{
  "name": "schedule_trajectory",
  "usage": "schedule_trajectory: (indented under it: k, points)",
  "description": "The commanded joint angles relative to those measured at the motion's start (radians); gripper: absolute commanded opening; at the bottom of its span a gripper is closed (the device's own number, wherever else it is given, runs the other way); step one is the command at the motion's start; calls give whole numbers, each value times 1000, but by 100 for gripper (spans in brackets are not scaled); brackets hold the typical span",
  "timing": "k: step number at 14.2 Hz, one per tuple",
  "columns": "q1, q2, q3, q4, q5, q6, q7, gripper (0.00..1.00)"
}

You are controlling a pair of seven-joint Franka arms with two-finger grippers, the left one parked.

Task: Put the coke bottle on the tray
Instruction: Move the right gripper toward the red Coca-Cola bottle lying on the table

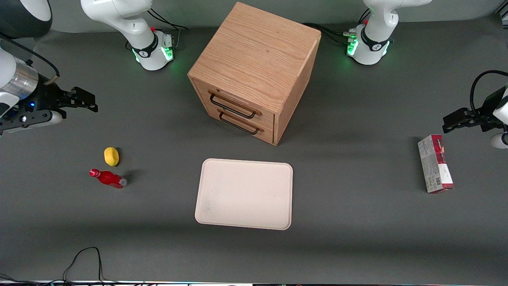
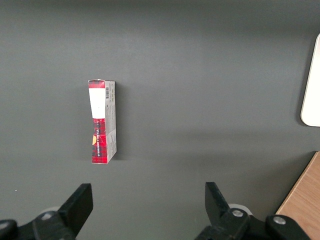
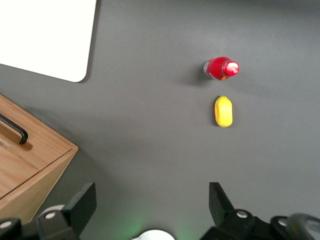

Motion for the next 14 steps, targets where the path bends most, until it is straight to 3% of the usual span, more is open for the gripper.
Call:
schedule_trajectory:
  k: [1,11,14]
  points:
    - [9,23,-3,45,-9,-42,29,100]
    - [-11,38,-12,72,-20,-54,16,100]
    - [-97,91,-29,131,-85,-42,-114,100]
